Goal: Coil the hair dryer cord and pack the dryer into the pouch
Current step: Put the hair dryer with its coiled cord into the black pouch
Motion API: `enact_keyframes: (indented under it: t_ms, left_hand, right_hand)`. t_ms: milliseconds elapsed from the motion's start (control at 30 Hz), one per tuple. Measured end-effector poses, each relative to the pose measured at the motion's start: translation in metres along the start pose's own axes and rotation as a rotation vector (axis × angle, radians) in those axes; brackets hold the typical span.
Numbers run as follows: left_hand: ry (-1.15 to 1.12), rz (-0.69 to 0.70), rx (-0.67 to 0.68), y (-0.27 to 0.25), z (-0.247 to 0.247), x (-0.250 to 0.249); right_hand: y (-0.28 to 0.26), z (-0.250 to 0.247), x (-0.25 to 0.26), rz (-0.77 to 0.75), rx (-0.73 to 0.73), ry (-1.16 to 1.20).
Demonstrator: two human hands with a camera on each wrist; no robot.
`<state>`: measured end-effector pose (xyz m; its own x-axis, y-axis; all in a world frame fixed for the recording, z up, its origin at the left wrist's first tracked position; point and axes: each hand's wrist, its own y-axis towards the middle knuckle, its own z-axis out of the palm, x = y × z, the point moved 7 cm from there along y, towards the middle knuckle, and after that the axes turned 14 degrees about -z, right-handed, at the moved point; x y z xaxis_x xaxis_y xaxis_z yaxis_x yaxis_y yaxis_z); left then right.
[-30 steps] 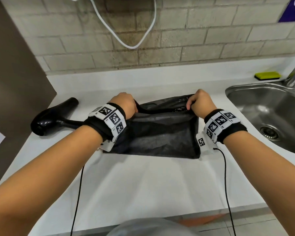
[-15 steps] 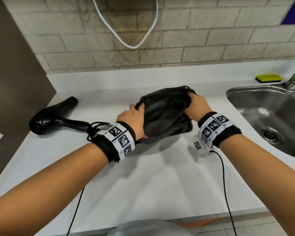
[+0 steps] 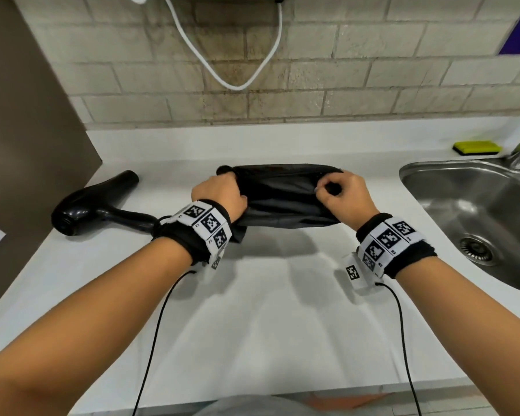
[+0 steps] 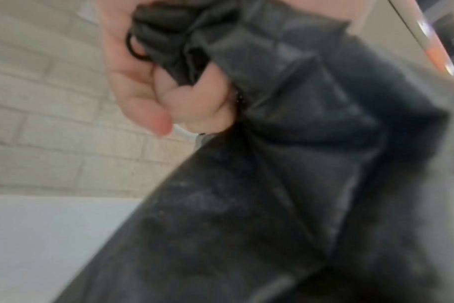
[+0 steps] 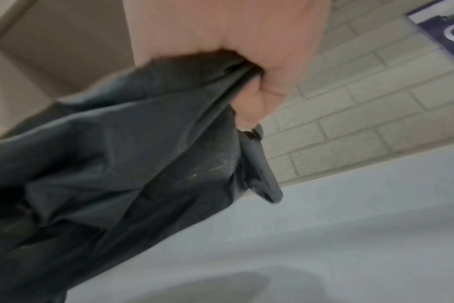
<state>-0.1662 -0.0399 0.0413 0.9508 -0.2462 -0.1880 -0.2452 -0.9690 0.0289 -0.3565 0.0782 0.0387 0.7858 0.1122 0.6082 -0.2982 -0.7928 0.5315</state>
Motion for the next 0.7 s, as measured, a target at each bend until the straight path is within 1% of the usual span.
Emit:
enact_keyframes:
  t_ms: [100, 167, 200, 267, 333, 367, 433, 500, 567, 633, 700]
  left_hand:
    - [0.068, -0.023, 0.027, 0.0, 0.007, 0.0]
    - [0.128, -0.038, 0.074, -0.006, 0.019, 0.002]
    - [0.162, -0.041, 0.094, -0.01, 0.025, 0.004]
    - [0.192, -0.023, 0.133, -0.019, 0.039, 0.006]
    - [0.142, 0.037, 0.186, -0.026, 0.048, 0.005]
    - [0.093, 0.059, 0.223, -0.028, 0.052, 0.004]
    - [-0.032, 0.068, 0.273, -0.03, 0.054, 0.005]
    - [-0.175, 0.05, 0.236, -0.028, 0.048, 0.008]
    - [-0.29, 0.028, 0.135, -0.026, 0.032, 0.015]
    - [-0.356, 0.023, 0.039, -0.025, 0.014, 0.023]
    - [-0.394, 0.019, -0.005, -0.023, -0.001, 0.031]
  right_hand:
    - [-0.002, 0.005, 0.006, -0.056, 0.119, 0.077]
    - [0.0, 0.003, 0.003, -0.045, 0.139, 0.031]
    - [0.001, 0.002, 0.0, -0.022, 0.151, -0.042]
    - [0.002, 0.003, -0.009, 0.049, 0.216, -0.265]
    - [0.0, 0.006, -0.019, 0.145, 0.313, -0.457]
    - [-0.002, 0.007, -0.023, 0.201, 0.341, -0.5]
    - [-0.007, 0.009, -0.025, 0.286, 0.349, -0.527]
    - [-0.01, 0.014, -0.021, 0.267, 0.4, -0.578]
    - [-0.013, 0.021, -0.015, 0.234, 0.48, -0.644]
    - [-0.011, 0.024, -0.006, 0.23, 0.496, -0.69]
    - [-0.005, 0.028, -0.001, 0.221, 0.485, -0.696]
